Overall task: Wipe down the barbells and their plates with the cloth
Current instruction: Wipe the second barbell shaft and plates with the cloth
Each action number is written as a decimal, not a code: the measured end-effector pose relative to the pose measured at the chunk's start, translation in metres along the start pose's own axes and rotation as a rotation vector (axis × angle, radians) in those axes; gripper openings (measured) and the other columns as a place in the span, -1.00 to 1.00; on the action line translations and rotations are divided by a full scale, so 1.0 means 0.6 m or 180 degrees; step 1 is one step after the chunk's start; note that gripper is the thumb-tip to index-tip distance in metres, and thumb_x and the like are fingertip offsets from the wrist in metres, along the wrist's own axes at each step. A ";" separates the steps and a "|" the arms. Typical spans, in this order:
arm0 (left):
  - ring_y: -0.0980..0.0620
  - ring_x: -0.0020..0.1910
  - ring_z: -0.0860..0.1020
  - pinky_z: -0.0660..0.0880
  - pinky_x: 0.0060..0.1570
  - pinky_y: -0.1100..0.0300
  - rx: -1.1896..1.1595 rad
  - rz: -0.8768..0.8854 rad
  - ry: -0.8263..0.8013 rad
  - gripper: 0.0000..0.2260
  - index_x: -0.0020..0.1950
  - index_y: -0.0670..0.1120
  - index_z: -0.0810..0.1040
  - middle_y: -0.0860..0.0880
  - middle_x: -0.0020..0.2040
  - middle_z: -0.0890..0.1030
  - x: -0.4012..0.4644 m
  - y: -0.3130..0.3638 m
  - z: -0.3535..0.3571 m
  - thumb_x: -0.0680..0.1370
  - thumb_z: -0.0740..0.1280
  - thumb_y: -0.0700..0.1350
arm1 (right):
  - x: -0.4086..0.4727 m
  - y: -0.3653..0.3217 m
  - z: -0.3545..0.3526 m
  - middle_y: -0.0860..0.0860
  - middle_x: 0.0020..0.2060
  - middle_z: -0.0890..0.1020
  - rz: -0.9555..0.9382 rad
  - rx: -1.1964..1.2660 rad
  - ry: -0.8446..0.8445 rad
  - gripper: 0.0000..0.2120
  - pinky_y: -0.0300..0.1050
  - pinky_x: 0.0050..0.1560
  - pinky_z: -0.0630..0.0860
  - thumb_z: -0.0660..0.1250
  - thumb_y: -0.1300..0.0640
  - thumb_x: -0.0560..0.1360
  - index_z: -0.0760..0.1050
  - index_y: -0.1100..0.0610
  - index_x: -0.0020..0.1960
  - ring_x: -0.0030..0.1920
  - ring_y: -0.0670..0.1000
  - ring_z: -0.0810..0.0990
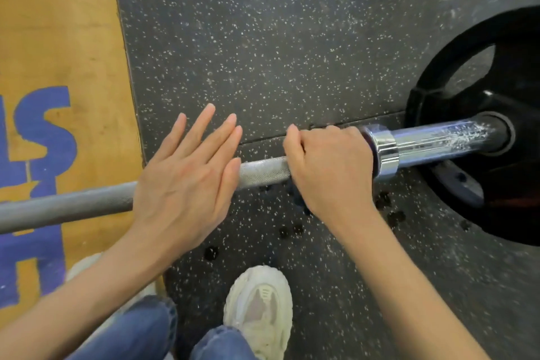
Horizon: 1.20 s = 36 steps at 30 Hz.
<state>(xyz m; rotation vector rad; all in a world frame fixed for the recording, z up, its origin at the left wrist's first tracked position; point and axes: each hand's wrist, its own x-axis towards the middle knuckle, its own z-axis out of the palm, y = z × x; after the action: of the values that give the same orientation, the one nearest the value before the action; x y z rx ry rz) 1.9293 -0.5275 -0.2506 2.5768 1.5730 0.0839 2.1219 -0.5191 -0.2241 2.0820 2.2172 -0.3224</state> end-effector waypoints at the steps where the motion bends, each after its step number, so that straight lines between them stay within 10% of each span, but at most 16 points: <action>1: -0.14 0.57 0.22 0.09 0.57 -0.11 -0.0017 0.0001 0.0009 -0.51 0.49 -0.20 0.42 -0.10 0.50 0.41 -0.004 0.001 0.000 0.72 -0.08 -0.01 | -0.035 -0.002 0.021 -0.01 -0.20 0.54 0.0203 0.0445 0.0498 -0.70 0.08 0.12 0.48 0.05 0.05 0.69 0.50 0.06 -0.08 -0.17 0.08 0.47; 4: -0.14 0.58 0.21 0.10 0.57 -0.12 -0.0038 0.0034 0.0006 -0.51 0.49 -0.20 0.42 -0.09 0.50 0.40 -0.009 0.007 0.001 0.72 -0.09 -0.01 | -0.107 -0.003 0.071 0.08 0.28 0.55 0.0233 0.0680 0.1061 -0.59 0.06 0.58 0.09 0.01 0.00 0.71 0.50 0.18 0.34 0.40 0.14 0.43; 6: -0.13 0.58 0.20 0.09 0.57 -0.11 -0.0057 0.0040 -0.0005 -0.51 0.50 -0.19 0.41 -0.09 0.51 0.39 -0.013 0.009 0.003 0.72 -0.08 -0.01 | -0.083 0.002 0.065 0.05 0.01 0.62 0.0240 0.0716 0.1150 -0.70 0.07 0.47 0.27 0.10 0.05 0.67 0.59 0.14 0.09 0.14 0.13 0.55; 8: -0.13 0.58 0.20 0.08 0.57 -0.10 -0.0086 0.0042 -0.0050 -0.51 0.51 -0.20 0.40 -0.09 0.52 0.38 -0.016 0.011 0.002 0.72 -0.08 -0.01 | -0.025 -0.004 0.024 -0.03 -0.41 0.45 0.0237 0.0358 0.0812 -0.71 0.06 -0.05 0.50 0.26 0.16 0.57 0.39 0.08 -0.32 -0.35 0.09 0.46; 10: -0.12 0.58 0.19 0.07 0.57 -0.09 -0.0108 0.0087 -0.0115 -0.51 0.51 -0.20 0.39 -0.09 0.52 0.38 -0.018 0.010 0.001 0.72 -0.08 -0.01 | 0.014 -0.003 -0.003 -0.03 -0.52 0.35 0.0076 0.0019 0.0084 -0.61 -0.09 -0.37 0.31 0.32 0.19 0.54 0.26 0.10 -0.40 -0.51 0.07 0.34; 12: -0.13 0.59 0.18 0.06 0.58 -0.09 -0.0153 0.0094 -0.0162 -0.50 0.51 -0.20 0.39 -0.09 0.52 0.38 -0.018 0.009 0.000 0.72 -0.10 0.00 | 0.008 0.001 0.008 -0.05 -0.55 0.34 0.0192 0.0239 0.0496 -0.63 -0.11 -0.40 0.25 0.35 0.17 0.53 0.35 0.08 -0.42 -0.53 0.05 0.31; 14: -0.12 0.59 0.17 0.06 0.57 -0.09 -0.0184 0.0067 -0.0135 -0.48 0.51 -0.20 0.40 -0.09 0.52 0.38 -0.020 0.010 -0.001 0.72 -0.11 0.01 | -0.045 -0.004 0.040 -0.05 -0.35 0.51 0.0410 0.0763 0.1122 -0.70 0.04 -0.05 0.46 0.20 0.09 0.63 0.52 0.06 -0.25 -0.28 0.05 0.50; 16: -0.12 0.59 0.17 0.06 0.57 -0.09 -0.0222 0.0061 -0.0130 -0.49 0.51 -0.19 0.40 -0.08 0.52 0.38 -0.022 0.014 -0.002 0.72 -0.11 0.01 | -0.092 -0.010 0.073 0.00 0.02 0.61 0.0380 0.0840 0.1281 -0.65 0.05 0.45 0.26 0.06 0.02 0.69 0.59 0.12 0.09 0.16 0.08 0.53; 18: -0.11 0.59 0.17 0.07 0.57 -0.09 -0.0264 0.0096 -0.0161 -0.51 0.51 -0.18 0.40 -0.07 0.52 0.38 -0.022 0.013 -0.002 0.72 -0.08 0.00 | -0.081 -0.009 0.065 -0.02 -0.11 0.59 0.0430 0.0654 0.1267 -0.66 -0.03 0.39 0.26 0.08 0.02 0.67 0.58 0.10 -0.04 0.03 0.08 0.53; 24: -0.11 0.59 0.17 0.06 0.58 -0.08 -0.0292 0.0122 -0.0226 -0.52 0.50 -0.19 0.40 -0.08 0.51 0.38 -0.021 0.012 -0.005 0.71 -0.05 -0.01 | 0.034 -0.002 -0.015 -0.02 -0.45 0.41 0.0612 0.0276 -0.0850 -0.49 -0.04 -0.31 0.27 0.03 -0.08 0.66 0.33 0.10 -0.40 -0.41 -0.02 0.35; 27: -0.13 0.60 0.15 0.03 0.58 -0.08 -0.0306 0.0105 -0.0194 -0.51 0.51 -0.19 0.40 -0.08 0.53 0.36 -0.022 0.010 -0.006 0.71 -0.06 0.00 | -0.033 -0.018 0.032 -0.11 -0.39 0.48 0.0528 0.0592 0.0599 -0.56 -0.01 0.09 0.41 0.06 0.01 0.67 0.43 0.04 -0.34 -0.31 -0.01 0.46; 31: -0.17 0.60 0.14 0.03 0.54 -0.09 -0.0455 0.0205 -0.0149 -0.51 0.52 -0.16 0.40 -0.10 0.54 0.36 -0.016 0.014 -0.011 0.70 -0.05 0.02 | -0.086 -0.026 0.080 -0.05 0.00 0.61 0.0513 0.0873 0.1479 -0.70 -0.04 0.53 0.08 0.08 0.08 0.64 0.59 0.10 0.04 0.18 0.04 0.51; 33: -0.19 0.59 0.17 0.06 0.52 -0.09 -0.0499 0.0295 -0.0136 -0.50 0.51 -0.19 0.40 -0.13 0.53 0.37 -0.003 0.030 -0.011 0.70 -0.06 0.01 | -0.052 -0.026 0.047 -0.09 -0.33 0.52 0.0470 0.0683 0.1017 -0.64 -0.07 0.21 0.35 0.03 0.07 0.61 0.49 0.05 -0.27 -0.18 0.02 0.48; 36: -0.15 0.59 0.18 0.06 0.53 -0.06 -0.0564 0.0416 -0.0165 -0.48 0.52 -0.22 0.37 -0.15 0.53 0.36 0.014 0.062 -0.004 0.70 -0.09 0.01 | 0.014 -0.013 -0.005 -0.09 -0.47 0.35 0.0397 -0.0030 -0.0439 -0.57 -0.01 -0.30 0.16 -0.06 0.03 0.61 0.28 0.03 -0.41 -0.41 0.01 0.34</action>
<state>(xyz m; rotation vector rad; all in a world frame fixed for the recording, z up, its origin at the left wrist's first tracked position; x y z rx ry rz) 1.9660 -0.5366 -0.2433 2.5190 1.3149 0.1597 2.1139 -0.5109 -0.2224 2.1121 1.9984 -0.4305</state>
